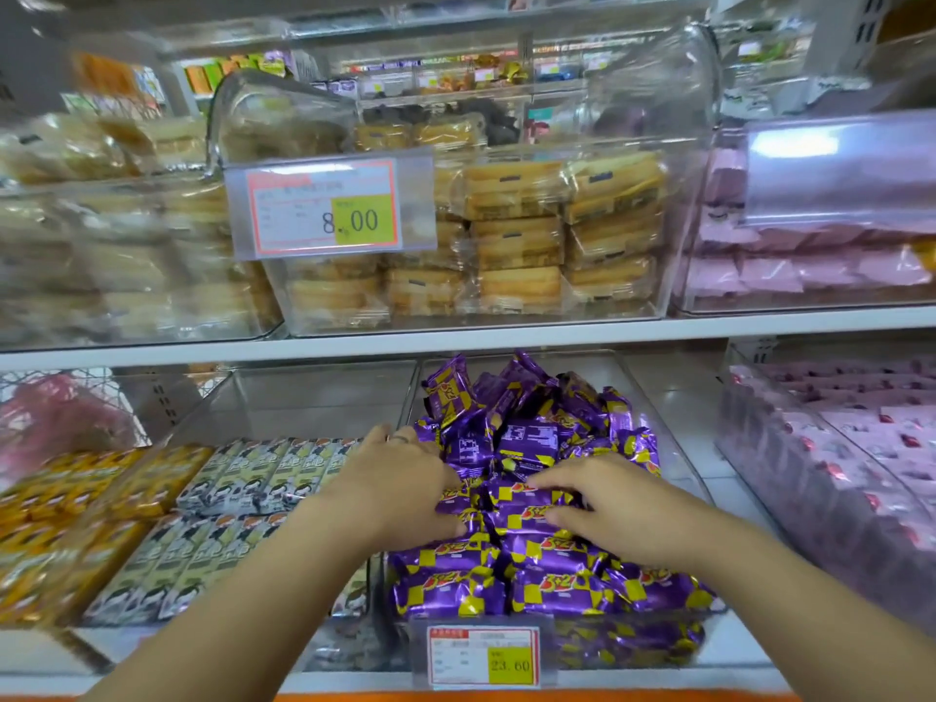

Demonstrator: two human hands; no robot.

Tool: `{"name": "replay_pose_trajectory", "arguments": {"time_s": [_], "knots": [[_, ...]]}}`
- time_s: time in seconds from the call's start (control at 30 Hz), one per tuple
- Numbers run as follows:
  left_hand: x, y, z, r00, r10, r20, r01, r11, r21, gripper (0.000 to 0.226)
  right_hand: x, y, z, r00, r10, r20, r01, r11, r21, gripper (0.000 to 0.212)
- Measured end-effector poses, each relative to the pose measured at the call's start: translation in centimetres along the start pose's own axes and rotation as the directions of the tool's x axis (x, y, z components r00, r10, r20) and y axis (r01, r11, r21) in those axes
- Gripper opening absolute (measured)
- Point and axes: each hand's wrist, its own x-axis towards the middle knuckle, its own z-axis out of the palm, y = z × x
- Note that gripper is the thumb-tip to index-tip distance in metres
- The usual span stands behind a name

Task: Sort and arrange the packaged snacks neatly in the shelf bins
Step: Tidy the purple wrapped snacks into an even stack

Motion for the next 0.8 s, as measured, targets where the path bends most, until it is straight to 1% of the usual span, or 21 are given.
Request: {"name": "replay_pose_trajectory", "arguments": {"time_s": [0.07, 0.13, 0.2, 0.23, 0.3, 0.33, 0.43, 0.5, 0.6, 0.67, 0.8], "knots": [[0.3, 0.2, -0.7, 0.997, -0.013, -0.074, 0.011, 1.0, -0.026, 0.052, -0.8, 0.9, -1.5, 0.997, 0.032, -0.074, -0.034, 0.999, -0.022, 0.036], [0.8, 0.8, -1.5, 0.986, -0.013, -0.169, -0.004, 0.995, -0.1, 0.046, -1.6, 2.0, -3.1, 0.981, 0.079, -0.18, -0.086, 0.996, -0.028, 0.03], [1.5, 2.1, -2.2, 0.971, 0.014, -0.239, -0.062, 0.979, -0.192, 0.041, -2.4, 3.3, -4.0, 0.949, 0.134, -0.284, -0.154, 0.987, -0.049, 0.029], [2.0, 2.9, -2.5, 0.964, 0.031, -0.263, -0.097, 0.965, -0.242, 0.04, -2.8, 3.9, -4.2, 0.939, 0.155, -0.306, -0.193, 0.976, -0.097, 0.031], [3.2, 4.6, -2.9, 0.954, 0.046, -0.295, -0.148, 0.931, -0.333, 0.038, -3.2, 4.8, -4.1, 0.936, 0.175, -0.304, -0.251, 0.94, -0.23, 0.036], [3.8, 5.4, -2.9, 0.948, 0.042, -0.315, -0.159, 0.921, -0.355, 0.038, -3.2, 5.1, -4.1, 0.936, 0.185, -0.299, -0.267, 0.927, -0.262, 0.038], [5.8, 7.1, -2.9, 0.933, 0.033, -0.358, -0.164, 0.926, -0.339, 0.046, -2.9, 5.3, -4.0, 0.931, 0.182, -0.317, -0.274, 0.922, -0.274, 0.046], [6.8, 7.8, -2.9, 0.948, 0.034, -0.317, -0.133, 0.946, -0.296, 0.052, -2.5, 5.4, -4.0, 0.929, 0.186, -0.321, -0.278, 0.922, -0.271, 0.049], [7.7, 8.5, -2.6, 0.966, 0.034, -0.257, -0.095, 0.968, -0.231, 0.058, -1.9, 5.5, -4.2, 0.937, 0.193, -0.291, -0.276, 0.92, -0.277, 0.046], [8.0, 8.6, -2.5, 0.961, 0.015, -0.275, -0.092, 0.959, -0.267, 0.059, -1.3, 5.7, -4.1, 0.944, 0.212, -0.251, -0.284, 0.91, -0.301, 0.046], [7.8, 8.8, -2.3, 0.948, 0.003, -0.32, -0.142, 0.9, -0.412, 0.053, 0.0, 6.1, -3.9, 0.936, 0.282, -0.212, -0.325, 0.923, -0.209, 0.047]]}}
